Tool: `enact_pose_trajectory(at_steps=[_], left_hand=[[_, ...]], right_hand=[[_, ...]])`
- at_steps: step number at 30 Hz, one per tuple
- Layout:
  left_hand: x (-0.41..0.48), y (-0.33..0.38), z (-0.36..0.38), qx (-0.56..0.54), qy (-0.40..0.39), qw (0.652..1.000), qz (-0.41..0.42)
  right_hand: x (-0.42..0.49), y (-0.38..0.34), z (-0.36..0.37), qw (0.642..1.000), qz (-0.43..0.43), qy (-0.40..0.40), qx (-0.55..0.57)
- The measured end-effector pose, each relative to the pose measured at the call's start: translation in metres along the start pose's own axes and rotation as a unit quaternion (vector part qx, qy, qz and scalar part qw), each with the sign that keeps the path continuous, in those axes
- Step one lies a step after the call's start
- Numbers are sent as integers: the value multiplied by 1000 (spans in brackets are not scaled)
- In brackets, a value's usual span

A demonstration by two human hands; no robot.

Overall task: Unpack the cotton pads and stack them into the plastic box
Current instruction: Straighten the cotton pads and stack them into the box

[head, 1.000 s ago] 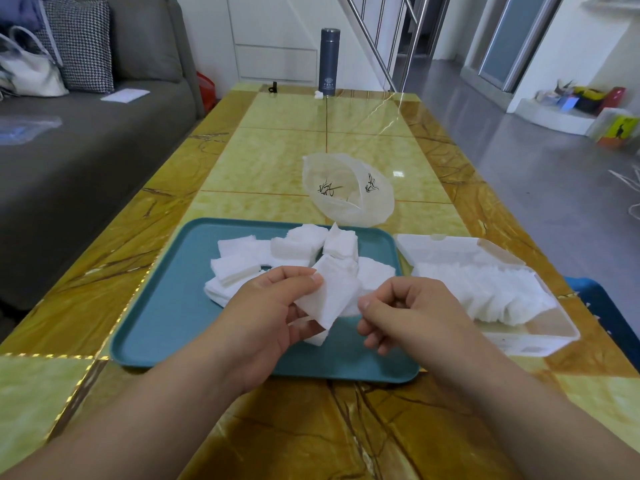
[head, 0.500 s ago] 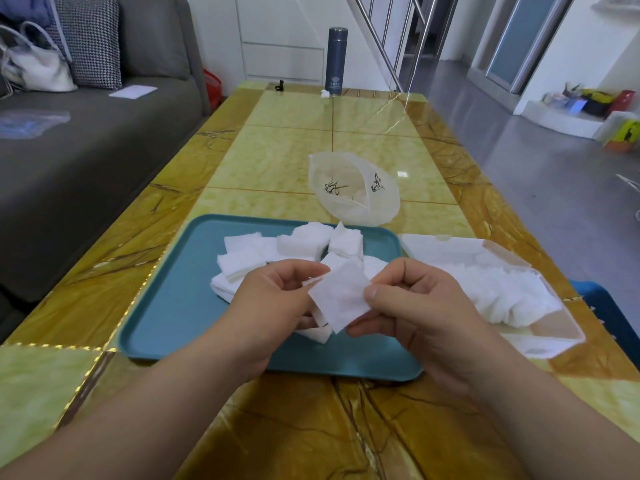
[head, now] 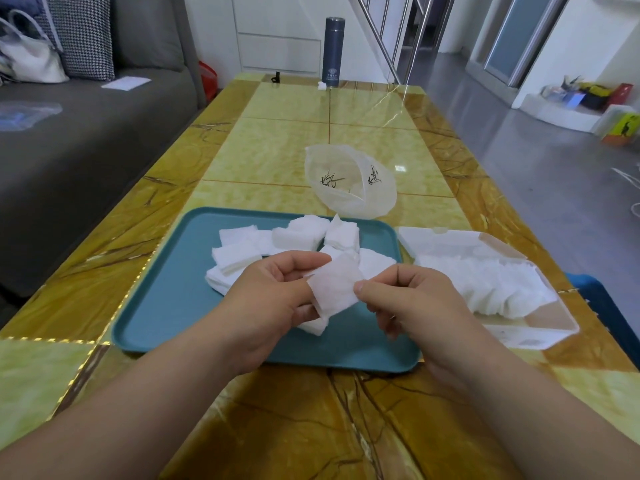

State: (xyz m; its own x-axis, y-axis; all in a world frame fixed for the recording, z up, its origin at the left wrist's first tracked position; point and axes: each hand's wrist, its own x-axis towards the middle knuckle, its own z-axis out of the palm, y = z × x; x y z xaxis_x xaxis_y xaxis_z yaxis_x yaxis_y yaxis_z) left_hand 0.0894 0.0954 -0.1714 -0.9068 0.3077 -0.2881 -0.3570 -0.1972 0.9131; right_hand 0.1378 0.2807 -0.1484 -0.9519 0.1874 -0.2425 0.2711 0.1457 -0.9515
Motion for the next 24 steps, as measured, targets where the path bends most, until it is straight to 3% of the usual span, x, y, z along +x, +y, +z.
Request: enact_pose_trajectory(at_steps=[11, 16, 21, 24], left_hand=[[-4, 1, 3, 2, -15, 1000, -1], [-6, 1, 5, 17, -14, 1000, -3], [-5, 10, 7, -32, 1, 997, -74], [-8, 6, 2, 60, -7, 997, -38]], right_hand=[[2, 8, 3, 999, -6, 21, -28], [5, 11, 5, 999, -1, -4, 32], [4, 13, 6, 998, -25, -4, 54], [3, 13, 6, 998, -33, -10, 50]])
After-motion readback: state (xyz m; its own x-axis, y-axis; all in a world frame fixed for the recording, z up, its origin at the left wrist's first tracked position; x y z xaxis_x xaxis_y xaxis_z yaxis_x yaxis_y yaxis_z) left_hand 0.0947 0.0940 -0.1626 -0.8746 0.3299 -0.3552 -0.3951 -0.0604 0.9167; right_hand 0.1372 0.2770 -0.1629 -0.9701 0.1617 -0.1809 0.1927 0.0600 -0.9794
